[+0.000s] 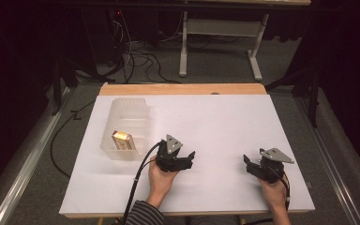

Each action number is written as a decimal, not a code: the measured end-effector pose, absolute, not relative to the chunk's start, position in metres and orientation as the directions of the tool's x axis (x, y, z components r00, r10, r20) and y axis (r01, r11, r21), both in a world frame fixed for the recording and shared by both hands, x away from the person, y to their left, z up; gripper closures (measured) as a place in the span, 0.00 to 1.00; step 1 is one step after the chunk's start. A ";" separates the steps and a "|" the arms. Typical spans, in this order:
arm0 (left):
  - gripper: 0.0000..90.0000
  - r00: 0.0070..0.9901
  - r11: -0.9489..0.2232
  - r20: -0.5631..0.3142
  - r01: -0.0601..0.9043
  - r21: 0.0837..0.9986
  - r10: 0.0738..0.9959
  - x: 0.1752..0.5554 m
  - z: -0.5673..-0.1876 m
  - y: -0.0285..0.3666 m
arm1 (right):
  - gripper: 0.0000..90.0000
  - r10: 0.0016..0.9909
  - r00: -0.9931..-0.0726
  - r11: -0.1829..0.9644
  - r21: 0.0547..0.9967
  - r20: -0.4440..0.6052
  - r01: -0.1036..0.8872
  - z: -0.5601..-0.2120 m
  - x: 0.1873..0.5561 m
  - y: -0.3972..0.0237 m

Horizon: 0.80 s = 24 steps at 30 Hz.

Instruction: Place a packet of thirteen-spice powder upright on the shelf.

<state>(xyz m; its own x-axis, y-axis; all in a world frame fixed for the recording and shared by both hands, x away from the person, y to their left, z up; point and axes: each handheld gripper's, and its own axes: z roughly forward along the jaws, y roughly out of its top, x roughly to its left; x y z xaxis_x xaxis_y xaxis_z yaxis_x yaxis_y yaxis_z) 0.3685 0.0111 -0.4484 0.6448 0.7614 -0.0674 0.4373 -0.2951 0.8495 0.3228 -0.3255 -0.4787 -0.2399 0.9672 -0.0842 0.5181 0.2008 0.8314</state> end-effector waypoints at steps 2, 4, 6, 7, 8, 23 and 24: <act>0.27 0.645 -0.296 -0.067 0.438 0.849 0.762 0.370 -0.452 0.009 | 0.33 0.967 -0.240 0.202 0.831 -0.086 0.518 -0.479 0.323 -0.325; 0.27 0.644 -0.302 -0.063 0.441 0.845 0.762 0.371 -0.455 0.008 | 0.33 0.967 -0.240 0.202 0.831 -0.085 0.518 -0.479 0.323 -0.325; 0.26 0.644 -0.308 -0.061 0.444 0.842 0.762 0.372 -0.457 0.008 | 0.33 0.967 -0.240 0.202 0.831 -0.085 0.518 -0.479 0.323 -0.325; 0.26 0.644 -0.312 -0.059 0.447 0.838 0.763 0.373 -0.460 0.007 | 0.33 0.967 -0.240 0.202 0.831 -0.086 0.518 -0.479 0.323 -0.325; 0.26 0.644 -0.315 -0.056 0.447 0.837 0.763 0.373 -0.462 0.007 | 0.33 0.967 -0.240 0.202 0.831 -0.086 0.518 -0.479 0.323 -0.325; 0.25 0.610 -0.288 -0.047 0.438 0.852 0.791 0.375 -0.481 0.005 | 0.33 0.966 -0.243 0.204 0.830 -0.086 0.519 -0.479 0.323 -0.325; 0.25 0.608 -0.279 -0.053 0.438 0.855 0.792 0.375 -0.481 0.006 | 0.33 0.966 -0.244 0.206 0.830 -0.087 0.518 -0.479 0.323 -0.325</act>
